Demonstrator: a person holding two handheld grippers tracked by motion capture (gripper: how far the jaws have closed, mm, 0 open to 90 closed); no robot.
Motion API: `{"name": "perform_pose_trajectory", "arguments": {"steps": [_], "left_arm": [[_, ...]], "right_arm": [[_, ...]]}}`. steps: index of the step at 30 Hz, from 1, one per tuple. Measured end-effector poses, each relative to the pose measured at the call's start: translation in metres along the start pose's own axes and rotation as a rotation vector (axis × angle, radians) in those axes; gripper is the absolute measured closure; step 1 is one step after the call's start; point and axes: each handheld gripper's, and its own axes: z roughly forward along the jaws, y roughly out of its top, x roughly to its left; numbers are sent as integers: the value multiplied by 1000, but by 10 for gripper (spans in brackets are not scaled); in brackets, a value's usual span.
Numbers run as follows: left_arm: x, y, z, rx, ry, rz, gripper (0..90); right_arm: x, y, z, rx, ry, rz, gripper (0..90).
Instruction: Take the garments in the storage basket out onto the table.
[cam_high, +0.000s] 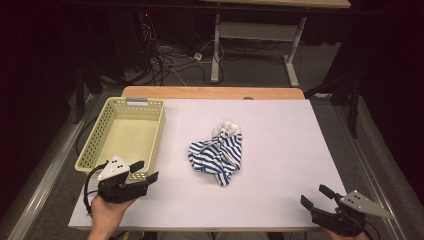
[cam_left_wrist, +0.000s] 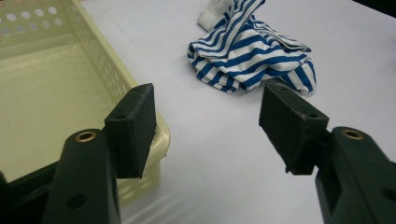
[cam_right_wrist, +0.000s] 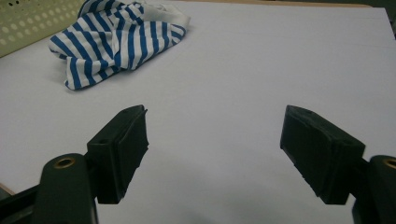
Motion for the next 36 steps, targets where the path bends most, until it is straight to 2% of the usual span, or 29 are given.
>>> {"name": "perform_pose_trajectory", "arguments": {"steps": [7, 18, 21, 25, 29, 36], "left_arm": [[1, -9, -4, -15, 9, -4, 358], [6, -24, -12, -38, 26, -39, 353], [9, -27, -14, -53, 19, -52, 347], [8, -29, -15, -59, 15, -49, 341], [6, -33, -15, -49, 28, -26, 341], [7, -38, -16, -50, 29, -42, 340]], "right_arm": [[1, 0, 0, -1, -2, -4, 237], [0, 0, 1, 1, -2, 1, 237], [0, 1, 1, 4, -5, 1, 237], [0, 1, 0, 1, -10, 4, 236], [1, 1, 0, 2, -14, 4, 236], [1, 1, 1, 4, -12, 3, 236]]}}
